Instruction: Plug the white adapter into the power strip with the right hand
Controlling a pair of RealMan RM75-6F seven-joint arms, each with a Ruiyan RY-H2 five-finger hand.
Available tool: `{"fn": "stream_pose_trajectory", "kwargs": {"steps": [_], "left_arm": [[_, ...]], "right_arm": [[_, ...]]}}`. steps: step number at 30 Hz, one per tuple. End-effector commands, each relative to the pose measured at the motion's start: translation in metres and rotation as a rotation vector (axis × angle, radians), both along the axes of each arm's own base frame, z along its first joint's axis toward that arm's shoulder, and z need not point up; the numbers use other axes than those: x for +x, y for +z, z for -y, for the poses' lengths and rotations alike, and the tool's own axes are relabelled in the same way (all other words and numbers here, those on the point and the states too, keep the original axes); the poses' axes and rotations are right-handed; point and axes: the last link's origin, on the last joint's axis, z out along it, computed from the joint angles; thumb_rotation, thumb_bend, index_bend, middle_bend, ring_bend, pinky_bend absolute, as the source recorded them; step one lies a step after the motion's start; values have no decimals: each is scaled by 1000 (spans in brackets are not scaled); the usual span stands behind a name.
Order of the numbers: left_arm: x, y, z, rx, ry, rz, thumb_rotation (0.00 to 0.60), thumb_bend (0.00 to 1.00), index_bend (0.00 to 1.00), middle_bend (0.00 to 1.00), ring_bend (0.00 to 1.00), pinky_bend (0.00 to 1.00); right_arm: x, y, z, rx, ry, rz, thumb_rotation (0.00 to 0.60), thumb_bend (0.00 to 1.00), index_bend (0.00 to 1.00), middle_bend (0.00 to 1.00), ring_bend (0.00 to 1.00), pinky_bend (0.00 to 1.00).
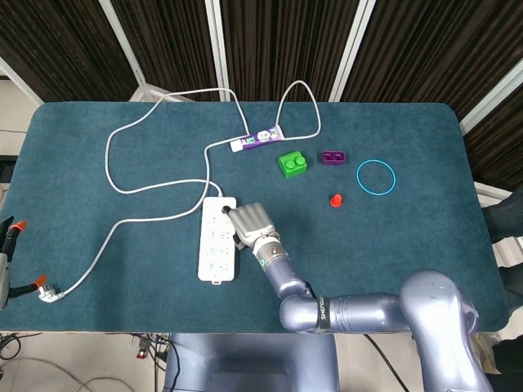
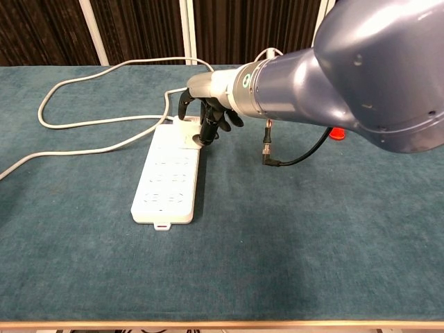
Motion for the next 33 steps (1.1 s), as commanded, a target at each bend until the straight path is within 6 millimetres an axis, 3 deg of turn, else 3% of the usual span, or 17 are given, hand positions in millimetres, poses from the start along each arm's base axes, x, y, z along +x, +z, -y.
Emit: {"fn": "stream_pose_trajectory", "kwargs": {"steps": [1, 5, 23, 33], "left_arm": [[0, 0, 0, 2, 0, 1, 600, 102, 131, 0, 0, 0], [0, 1, 0, 5, 0, 2, 600, 102, 131, 0, 0, 0], [-1, 2, 0, 8, 2, 1, 600, 101, 131, 0, 0, 0], [-1, 2, 0, 9, 3, 1, 600, 102, 130, 0, 0, 0]], "right_arm": [[0, -1, -1, 3, 3, 0, 600, 545, 306, 747, 759, 784], [0, -3, -2, 6, 6, -2, 600, 545, 385, 747, 759, 784], [-2, -9, -5, 17, 12, -24, 600, 546, 553, 748, 762, 784], [-5, -12, -5, 16, 10, -34, 600, 545, 597, 755, 770, 784]]}}
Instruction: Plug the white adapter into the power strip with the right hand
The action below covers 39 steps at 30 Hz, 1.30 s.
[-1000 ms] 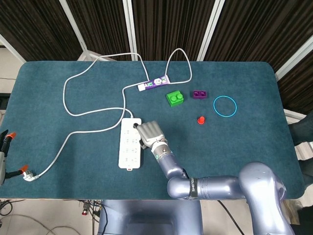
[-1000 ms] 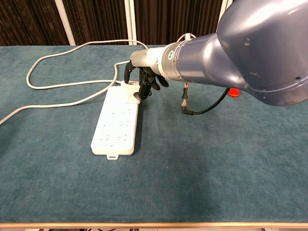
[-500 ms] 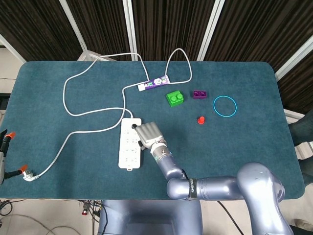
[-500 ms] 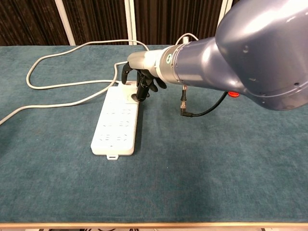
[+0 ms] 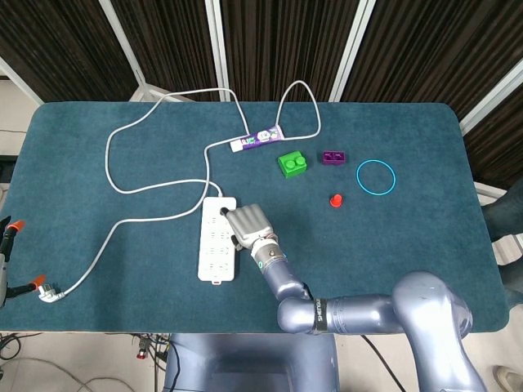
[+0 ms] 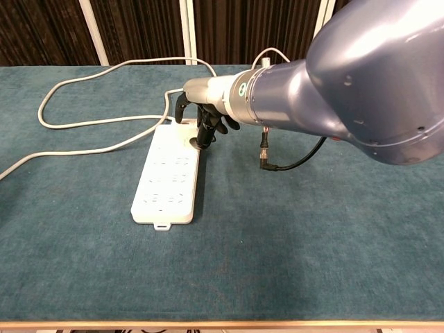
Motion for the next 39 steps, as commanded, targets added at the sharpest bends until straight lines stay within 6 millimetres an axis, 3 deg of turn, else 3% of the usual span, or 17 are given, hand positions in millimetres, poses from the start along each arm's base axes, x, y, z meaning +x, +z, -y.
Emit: {"fn": "stream_pose_trajectory", "kwargs": {"steps": [1, 7, 10, 13, 15, 17, 19, 22, 27, 35, 39], "left_arm": [[0, 0, 0, 1, 0, 0, 600, 102, 131, 0, 0, 0], [0, 1, 0, 4, 2, 1, 600, 101, 131, 0, 0, 0], [0, 1, 0, 3, 3, 2, 600, 101, 130, 0, 0, 0], [0, 1, 0, 4, 2, 2, 600, 102, 131, 0, 0, 0], [0, 2, 0, 5, 0, 3, 600, 101, 131, 0, 0, 0], [0, 2, 1, 6, 0, 3, 600, 101, 130, 0, 0, 0], [0, 2, 1, 6, 1, 2, 600, 101, 131, 0, 0, 0], [0, 1, 0, 4, 0, 1, 600, 102, 131, 0, 0, 0], [1, -1, 0, -3, -16, -4, 600, 102, 131, 0, 0, 0], [6, -3, 1, 16, -45, 5, 600, 101, 131, 0, 0, 0], [5, -7, -1, -4, -52, 7, 600, 102, 131, 0, 0, 0]], "right_arm": [[0, 0, 0, 0, -2, 3, 600, 545, 597, 755, 770, 784], [12, 14, 6, -31, -9, 70, 600, 545, 529, 755, 770, 784], [20, 27, 11, -55, -17, 123, 600, 545, 375, 716, 754, 784], [26, 43, 16, -76, -32, 188, 600, 504, 181, 505, 620, 733], [29, 59, 20, -94, -45, 242, 600, 413, 78, 314, 455, 595], [26, 76, 24, -122, -49, 281, 600, 366, 39, 199, 332, 471], [19, 93, 27, -163, -45, 302, 600, 356, 29, 147, 266, 402], [-2, 120, 25, -244, -12, 292, 600, 346, 9, 87, 195, 321], [-64, 162, -1, -365, 18, 280, 600, 345, 0, 50, 158, 237], [-198, 205, -84, -512, 84, 83, 600, 345, 0, 45, 136, 196], [-242, 217, -123, -510, 53, 28, 600, 345, 0, 44, 136, 196]]}}
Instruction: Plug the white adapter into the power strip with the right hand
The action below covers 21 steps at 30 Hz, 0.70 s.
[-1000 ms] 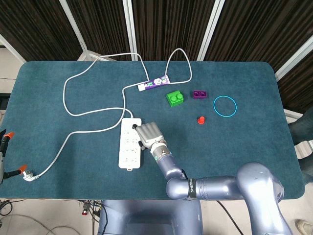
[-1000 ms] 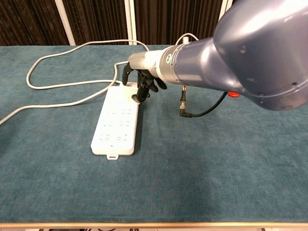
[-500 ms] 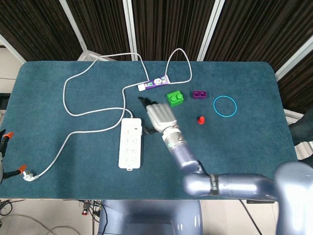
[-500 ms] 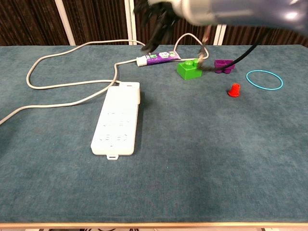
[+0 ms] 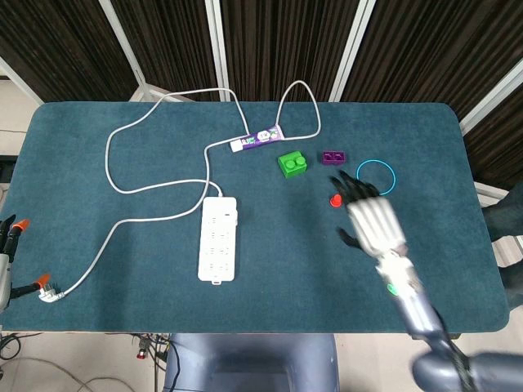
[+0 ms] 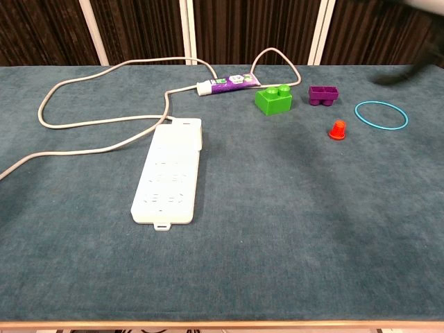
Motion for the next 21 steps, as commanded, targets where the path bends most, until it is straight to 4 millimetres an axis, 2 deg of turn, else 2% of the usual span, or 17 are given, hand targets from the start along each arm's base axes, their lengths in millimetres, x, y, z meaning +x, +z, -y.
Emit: {"fn": "stream_pose_trajectory", "kwargs": {"steps": [1, 3, 8, 21], "left_arm": [[-1, -3, -2, -18, -4, 0, 600, 102, 131, 0, 0, 0], [-2, -5, -5, -32, -9, -2, 600, 102, 131, 0, 0, 0], [-4, -6, -10, -40, -38, -3, 600, 102, 131, 0, 0, 0], [-2, -5, -7, -49, -68, 8, 600, 96, 131, 0, 0, 0]], "right_arm": [[-76, 30, -67, -28, -80, -81, 600, 344, 0, 44, 136, 196], [-92, 35, -85, -44, -82, -133, 600, 344, 3, 44, 136, 193], [-111, 38, -111, -77, -100, -150, 600, 344, 30, 44, 136, 188], [-125, 28, -108, -138, -127, -148, 600, 345, 30, 44, 136, 185]]}}
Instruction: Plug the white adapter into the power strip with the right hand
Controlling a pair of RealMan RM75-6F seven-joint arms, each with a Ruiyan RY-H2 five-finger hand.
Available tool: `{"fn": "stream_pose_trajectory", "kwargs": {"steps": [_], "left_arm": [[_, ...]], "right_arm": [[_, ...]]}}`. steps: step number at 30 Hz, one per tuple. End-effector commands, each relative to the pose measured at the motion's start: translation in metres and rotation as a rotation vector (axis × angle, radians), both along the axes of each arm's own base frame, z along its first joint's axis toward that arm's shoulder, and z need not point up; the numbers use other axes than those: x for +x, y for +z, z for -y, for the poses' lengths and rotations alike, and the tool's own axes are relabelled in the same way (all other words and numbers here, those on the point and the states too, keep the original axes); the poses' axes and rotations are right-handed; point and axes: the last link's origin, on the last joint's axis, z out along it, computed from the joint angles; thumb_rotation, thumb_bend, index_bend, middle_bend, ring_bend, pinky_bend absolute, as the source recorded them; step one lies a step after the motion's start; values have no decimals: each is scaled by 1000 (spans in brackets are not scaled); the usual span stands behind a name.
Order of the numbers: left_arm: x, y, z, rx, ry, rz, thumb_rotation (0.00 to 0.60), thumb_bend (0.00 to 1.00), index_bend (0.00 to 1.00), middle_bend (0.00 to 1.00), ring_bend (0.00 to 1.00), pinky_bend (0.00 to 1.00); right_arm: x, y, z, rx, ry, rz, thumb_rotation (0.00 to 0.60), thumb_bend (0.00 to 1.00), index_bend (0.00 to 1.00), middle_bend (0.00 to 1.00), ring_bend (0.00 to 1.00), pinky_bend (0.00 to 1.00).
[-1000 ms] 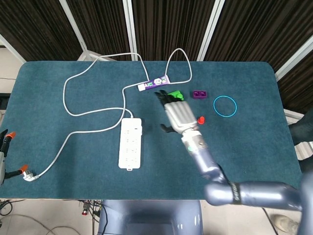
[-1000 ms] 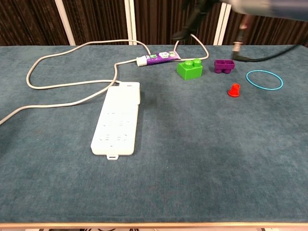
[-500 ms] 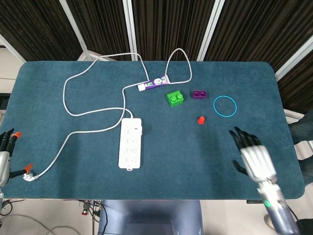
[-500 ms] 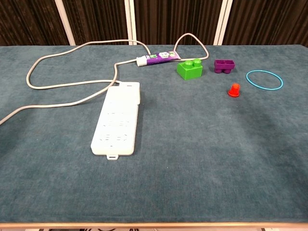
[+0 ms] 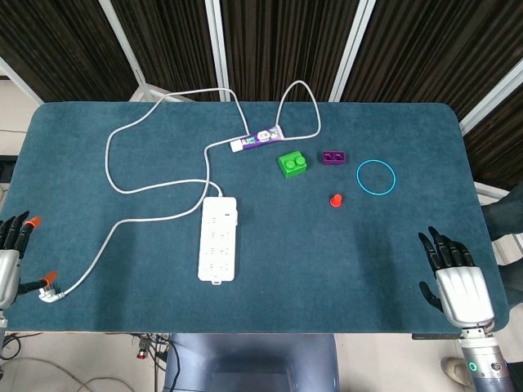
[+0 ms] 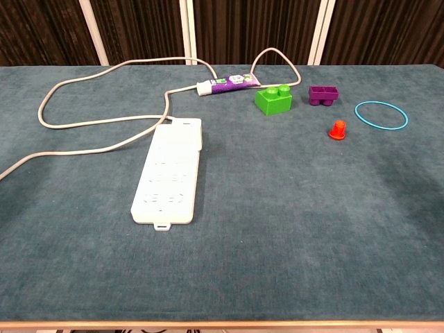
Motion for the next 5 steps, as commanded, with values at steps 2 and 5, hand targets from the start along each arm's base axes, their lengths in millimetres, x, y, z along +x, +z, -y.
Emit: {"fn": "stream_pose_trajectory", "kwargs": {"steps": [2, 5], "left_arm": [[3, -2, 4, -20, -15, 5, 600, 96, 131, 0, 0, 0], [6, -4, 7, -33, -30, 6, 600, 96, 131, 0, 0, 0]], "right_arm": [[-3, -5, 5, 8, -8, 8, 600, 344, 30, 44, 136, 184], [-3, -7, 11, 11, -8, 8, 600, 344, 30, 43, 136, 185]]}}
